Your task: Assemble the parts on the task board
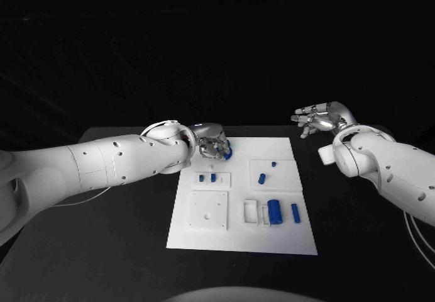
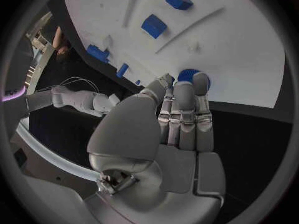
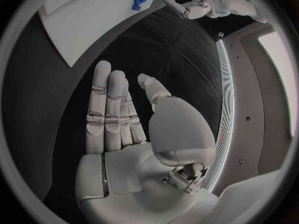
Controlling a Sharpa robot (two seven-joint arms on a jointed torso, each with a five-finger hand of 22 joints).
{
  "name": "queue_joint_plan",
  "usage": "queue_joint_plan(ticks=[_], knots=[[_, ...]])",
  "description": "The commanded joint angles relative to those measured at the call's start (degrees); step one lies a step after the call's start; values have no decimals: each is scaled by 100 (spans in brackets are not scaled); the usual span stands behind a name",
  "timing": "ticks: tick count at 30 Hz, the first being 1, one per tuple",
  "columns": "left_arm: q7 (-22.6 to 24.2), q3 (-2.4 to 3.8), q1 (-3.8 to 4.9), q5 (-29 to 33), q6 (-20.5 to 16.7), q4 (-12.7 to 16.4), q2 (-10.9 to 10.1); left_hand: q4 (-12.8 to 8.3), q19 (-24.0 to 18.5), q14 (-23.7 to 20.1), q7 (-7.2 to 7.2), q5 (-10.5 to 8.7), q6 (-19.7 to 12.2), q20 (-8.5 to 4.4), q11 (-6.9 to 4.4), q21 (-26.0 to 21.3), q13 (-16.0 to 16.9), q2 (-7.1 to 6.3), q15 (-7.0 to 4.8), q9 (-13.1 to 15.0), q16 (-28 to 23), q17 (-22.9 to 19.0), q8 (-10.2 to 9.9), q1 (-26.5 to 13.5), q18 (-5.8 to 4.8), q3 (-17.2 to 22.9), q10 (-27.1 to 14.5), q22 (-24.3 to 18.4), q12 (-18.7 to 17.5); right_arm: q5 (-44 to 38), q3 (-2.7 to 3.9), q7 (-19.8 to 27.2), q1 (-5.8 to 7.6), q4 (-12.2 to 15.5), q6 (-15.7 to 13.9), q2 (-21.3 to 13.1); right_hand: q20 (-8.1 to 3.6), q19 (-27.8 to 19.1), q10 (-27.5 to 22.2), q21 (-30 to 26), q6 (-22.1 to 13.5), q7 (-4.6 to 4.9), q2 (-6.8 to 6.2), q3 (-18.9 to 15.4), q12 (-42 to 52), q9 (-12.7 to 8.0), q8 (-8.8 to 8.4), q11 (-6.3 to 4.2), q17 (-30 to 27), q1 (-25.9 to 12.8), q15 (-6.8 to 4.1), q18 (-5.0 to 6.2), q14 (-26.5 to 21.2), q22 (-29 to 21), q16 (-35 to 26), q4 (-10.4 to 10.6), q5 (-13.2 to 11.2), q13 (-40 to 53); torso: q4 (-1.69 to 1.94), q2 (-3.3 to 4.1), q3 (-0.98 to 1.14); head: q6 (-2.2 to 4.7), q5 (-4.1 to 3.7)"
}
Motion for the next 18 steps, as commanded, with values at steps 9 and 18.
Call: queue_joint_plan(ticks=[9,18], knots=[[-203,121,54,321,392,339,-346,-31,5,9,10,-46,7,-17,4,13,2,32,-14,9,-16,3,36,-51,-38,12,15,115,-7,-41,3,36,-2,-21,82,4,25,178,-26,-9,-32,3,2,29,-1,-6,-21,3,-1,-68,4,-66,-27,5,-17,7,40,2,7,1,4,13,-8],[-272,124,65,168,440,509,-614,-37,3,15,8,-53,19,-19,0,23,2,14,-16,9,-21,1,37,-39,-38,-7,30,117,-6,-41,3,32,-7,-38,90,16,25,178,-26,-9,-32,3,2,29,-1,-6,-21,3,-1,-68,4,-66,-27,5,-17,7,40,2,3,-2,-5,17,30]])
